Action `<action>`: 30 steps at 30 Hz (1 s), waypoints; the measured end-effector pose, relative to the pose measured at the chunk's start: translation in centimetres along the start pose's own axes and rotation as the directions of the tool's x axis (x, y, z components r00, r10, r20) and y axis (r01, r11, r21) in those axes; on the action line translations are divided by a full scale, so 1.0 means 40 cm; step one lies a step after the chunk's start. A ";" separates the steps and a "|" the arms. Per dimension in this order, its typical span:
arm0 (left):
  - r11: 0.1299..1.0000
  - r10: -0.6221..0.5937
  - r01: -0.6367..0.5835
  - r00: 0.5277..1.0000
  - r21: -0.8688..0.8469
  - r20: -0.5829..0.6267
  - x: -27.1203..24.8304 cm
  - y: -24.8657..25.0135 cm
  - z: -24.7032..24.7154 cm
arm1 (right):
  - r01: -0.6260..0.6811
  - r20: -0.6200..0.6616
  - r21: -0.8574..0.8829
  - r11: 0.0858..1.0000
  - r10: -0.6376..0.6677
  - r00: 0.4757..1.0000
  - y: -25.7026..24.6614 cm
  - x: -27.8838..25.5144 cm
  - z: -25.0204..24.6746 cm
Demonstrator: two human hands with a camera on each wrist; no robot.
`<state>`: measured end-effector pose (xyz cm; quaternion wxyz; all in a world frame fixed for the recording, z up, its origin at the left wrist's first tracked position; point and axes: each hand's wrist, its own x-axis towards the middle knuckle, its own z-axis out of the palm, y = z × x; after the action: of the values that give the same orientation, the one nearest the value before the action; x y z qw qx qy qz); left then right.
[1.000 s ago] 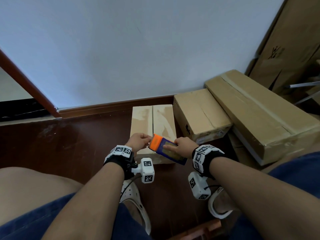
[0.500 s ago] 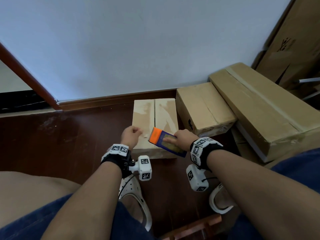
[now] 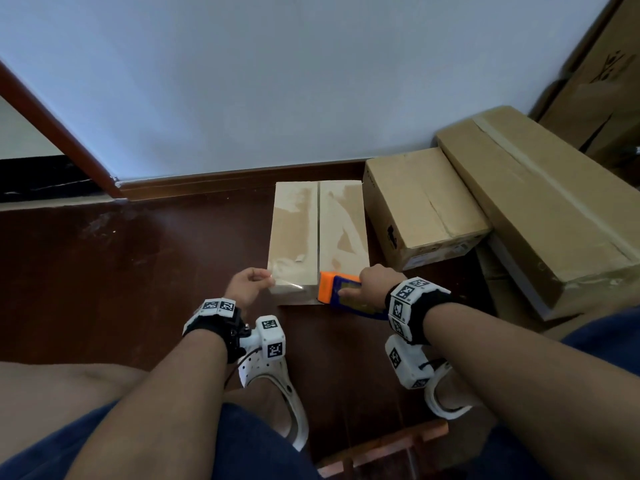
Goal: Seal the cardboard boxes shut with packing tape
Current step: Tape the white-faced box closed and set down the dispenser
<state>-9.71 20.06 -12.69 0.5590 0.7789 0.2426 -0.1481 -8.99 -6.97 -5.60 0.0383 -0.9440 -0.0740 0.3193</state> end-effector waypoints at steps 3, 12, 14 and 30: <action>0.999 -0.044 0.044 0.999 -0.030 0.000 0.006 -0.039 0.002 | 0.011 0.002 -0.031 0.999 -0.011 1.000 -0.021 0.001 0.007; 0.972 -0.166 0.149 0.983 -0.183 -0.080 0.041 -0.118 -0.020 | 0.029 -0.019 -0.110 0.994 -0.031 0.999 -0.119 0.035 0.022; 0.958 -0.184 0.165 0.981 -0.234 -0.065 0.042 -0.124 -0.018 | 0.024 -0.008 -0.108 0.994 -0.025 1.000 -0.126 0.040 0.027; 0.920 -0.195 0.165 0.979 -0.355 -0.051 0.068 -0.158 -0.014 | -0.022 0.003 -0.105 0.994 0.023 1.000 -0.153 0.057 0.040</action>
<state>-10.86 22.78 -18.92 0.6614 0.6473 0.3595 -0.1199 -8.85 -0.53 -7.50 -0.0150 -0.9448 -0.0800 0.3174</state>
